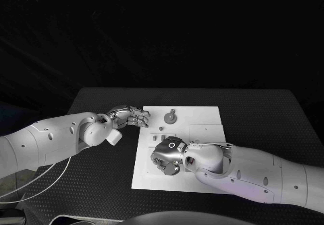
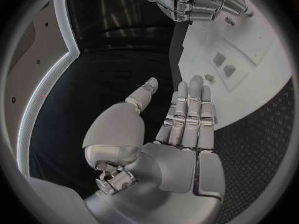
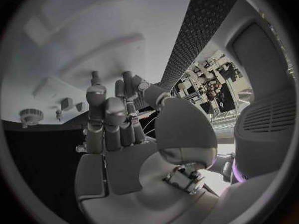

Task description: Assemble the parts on the task board

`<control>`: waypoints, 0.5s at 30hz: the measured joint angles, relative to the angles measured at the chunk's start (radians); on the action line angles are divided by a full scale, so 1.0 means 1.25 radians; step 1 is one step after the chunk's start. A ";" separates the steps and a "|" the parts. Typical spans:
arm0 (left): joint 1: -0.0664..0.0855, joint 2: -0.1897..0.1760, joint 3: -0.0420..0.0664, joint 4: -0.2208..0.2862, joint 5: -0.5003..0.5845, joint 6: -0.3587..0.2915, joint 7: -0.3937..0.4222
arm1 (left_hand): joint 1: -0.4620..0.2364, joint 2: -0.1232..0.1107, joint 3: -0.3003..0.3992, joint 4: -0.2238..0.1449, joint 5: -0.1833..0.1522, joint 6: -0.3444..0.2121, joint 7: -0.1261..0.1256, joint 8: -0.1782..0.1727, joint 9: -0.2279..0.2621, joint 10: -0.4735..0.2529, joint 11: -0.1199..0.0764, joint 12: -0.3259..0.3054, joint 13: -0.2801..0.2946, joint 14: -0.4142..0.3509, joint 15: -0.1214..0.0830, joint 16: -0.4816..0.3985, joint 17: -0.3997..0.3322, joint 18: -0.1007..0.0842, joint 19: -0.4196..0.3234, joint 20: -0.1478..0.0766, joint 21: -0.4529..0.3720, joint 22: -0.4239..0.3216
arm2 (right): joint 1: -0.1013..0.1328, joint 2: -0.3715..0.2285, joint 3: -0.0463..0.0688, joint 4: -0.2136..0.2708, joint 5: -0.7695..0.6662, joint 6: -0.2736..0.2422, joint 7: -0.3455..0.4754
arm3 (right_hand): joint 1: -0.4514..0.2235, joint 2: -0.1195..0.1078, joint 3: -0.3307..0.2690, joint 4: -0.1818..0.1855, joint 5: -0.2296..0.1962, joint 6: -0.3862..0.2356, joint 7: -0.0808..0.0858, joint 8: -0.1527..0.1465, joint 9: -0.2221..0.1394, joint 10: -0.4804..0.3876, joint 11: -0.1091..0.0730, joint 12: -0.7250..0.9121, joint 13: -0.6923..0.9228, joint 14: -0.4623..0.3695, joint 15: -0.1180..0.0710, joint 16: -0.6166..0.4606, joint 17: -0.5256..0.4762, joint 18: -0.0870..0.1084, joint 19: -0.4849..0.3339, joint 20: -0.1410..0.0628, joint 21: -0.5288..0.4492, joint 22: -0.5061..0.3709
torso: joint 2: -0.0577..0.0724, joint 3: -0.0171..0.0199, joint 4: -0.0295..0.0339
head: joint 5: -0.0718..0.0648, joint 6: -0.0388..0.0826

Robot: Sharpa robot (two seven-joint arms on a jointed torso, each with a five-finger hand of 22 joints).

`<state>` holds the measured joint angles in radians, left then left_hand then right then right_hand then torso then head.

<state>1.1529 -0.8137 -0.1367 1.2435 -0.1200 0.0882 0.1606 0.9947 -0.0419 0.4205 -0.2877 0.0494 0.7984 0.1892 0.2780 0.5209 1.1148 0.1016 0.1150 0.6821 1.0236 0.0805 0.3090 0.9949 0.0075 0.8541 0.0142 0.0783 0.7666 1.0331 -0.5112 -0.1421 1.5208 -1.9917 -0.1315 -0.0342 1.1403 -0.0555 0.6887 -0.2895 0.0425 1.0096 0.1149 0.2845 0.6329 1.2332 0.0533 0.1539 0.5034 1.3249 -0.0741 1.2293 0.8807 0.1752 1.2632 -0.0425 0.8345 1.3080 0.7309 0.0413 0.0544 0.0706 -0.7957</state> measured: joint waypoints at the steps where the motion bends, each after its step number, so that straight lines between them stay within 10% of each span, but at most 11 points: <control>1: 0.000 0.000 0.000 0.000 0.000 0.000 0.000 | 0.000 0.000 0.000 0.000 0.000 0.000 0.000 0.000 0.000 0.000 0.000 0.000 0.000 0.000 0.000 0.000 0.000 0.000 0.000 0.000 0.000 0.000 | 0.000 0.000 0.000 -0.001 0.001 -0.001 0.000 | 0.000 0.000 0.000 0.000 0.000 0.000 0.000 0.000 0.000 0.000 0.000 0.000 0.000 0.000 0.000 0.000 0.000 0.000 0.000 0.000 0.000 0.000 | 0.000 0.0001 -0.0002 | 0.000 0.000; 15: 0.000 -0.001 0.000 0.000 0.000 0.000 0.000 | 0.000 0.000 -0.002 0.002 0.000 0.000 0.000 0.000 0.000 0.003 -0.003 -0.003 0.000 0.000 0.000 0.000 0.001 0.000 0.000 0.000 0.000 0.000 | -0.003 -0.013 -0.004 0.000 0.019 -0.035 0.000 | -0.047 -0.126 -0.021 0.041 0.000 -0.113 0.040 -0.057 -0.024 -0.005 0.005 -0.060 -0.018 -0.012 0.012 0.000 0.000 0.002 0.002 -0.002 0.000 0.000 | 0.000 0.0002 -0.0005 | -0.002 0.003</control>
<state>1.1529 -0.8150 -0.1367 1.2436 -0.1205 0.0881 0.1600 0.9947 -0.0419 0.4178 -0.2850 0.0494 0.7984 0.1892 0.2780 0.5210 1.1186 0.0980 0.1112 0.6819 1.0236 0.0805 0.3090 0.9957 0.0075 0.8542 0.0142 0.0783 0.7666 1.0299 -0.5277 -0.1476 1.5209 -1.9681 -0.1749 -0.0342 1.0818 -0.2136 0.6630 -0.2386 0.0427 0.8688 0.1644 0.2136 0.6031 1.2266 0.0598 0.0790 0.4813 1.3104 -0.0596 1.2293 0.8804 0.1777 1.2651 -0.0444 0.8345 1.3078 0.7309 0.0415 0.0538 0.0685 -0.7914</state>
